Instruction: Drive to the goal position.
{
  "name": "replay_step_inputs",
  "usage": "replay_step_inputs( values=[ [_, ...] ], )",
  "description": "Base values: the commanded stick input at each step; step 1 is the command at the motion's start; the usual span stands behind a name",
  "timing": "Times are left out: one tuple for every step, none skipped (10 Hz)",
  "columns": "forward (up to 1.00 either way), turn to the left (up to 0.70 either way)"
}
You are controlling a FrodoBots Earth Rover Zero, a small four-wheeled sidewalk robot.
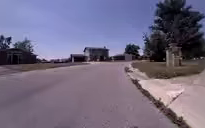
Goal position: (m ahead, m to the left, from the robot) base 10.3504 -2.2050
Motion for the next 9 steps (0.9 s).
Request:
replay_step_inputs(
  values=[
    [0.7,0.0],
    [0.7,0.0],
    [0.7,0.0],
    [0.7,0.0],
    [0.7,0.0],
    [0.7,0.0],
    [0.7,0.0],
    [0.7,0.0],
    [0.7,0.0]
  ],
)
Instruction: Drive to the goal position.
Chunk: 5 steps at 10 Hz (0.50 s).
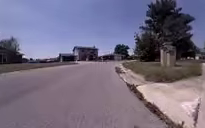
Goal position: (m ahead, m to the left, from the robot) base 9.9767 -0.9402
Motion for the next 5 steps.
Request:
replay_step_inputs(
  values=[
    [0.7,0.0],
    [0.7,0.0],
    [0.7,0.0],
    [0.7,0.0],
    [0.7,0.0]
  ],
)
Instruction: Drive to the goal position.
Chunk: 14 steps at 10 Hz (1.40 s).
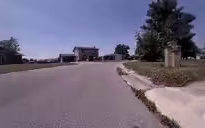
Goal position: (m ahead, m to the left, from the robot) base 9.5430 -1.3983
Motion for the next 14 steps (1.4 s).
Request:
replay_step_inputs(
  values=[
    [0.7,0.0],
    [0.7,0.0],
    [0.7,0.0],
    [0.7,0.0],
    [0.7,0.0],
    [0.7,0.0],
    [0.7,0.0],
    [0.7,0.0],
    [0.7,0.0],
    [0.7,0.0],
    [0.7,0.0],
    [0.7,0.0],
    [0.7,0.0],
    [0.7,0.0]
  ],
)
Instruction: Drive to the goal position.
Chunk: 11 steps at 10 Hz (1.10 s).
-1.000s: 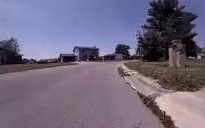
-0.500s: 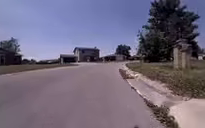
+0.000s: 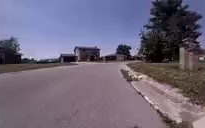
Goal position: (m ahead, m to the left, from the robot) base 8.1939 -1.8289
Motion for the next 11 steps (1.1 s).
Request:
replay_step_inputs(
  values=[
    [0.7,0.0],
    [0.7,0.0],
    [0.7,0.0],
    [0.7,0.0],
    [0.7,0.0],
    [0.7,0.0],
    [0.7,0.0],
    [0.7,0.0],
    [0.7,0.0],
    [0.7,0.0],
    [0.7,0.0]
  ],
)
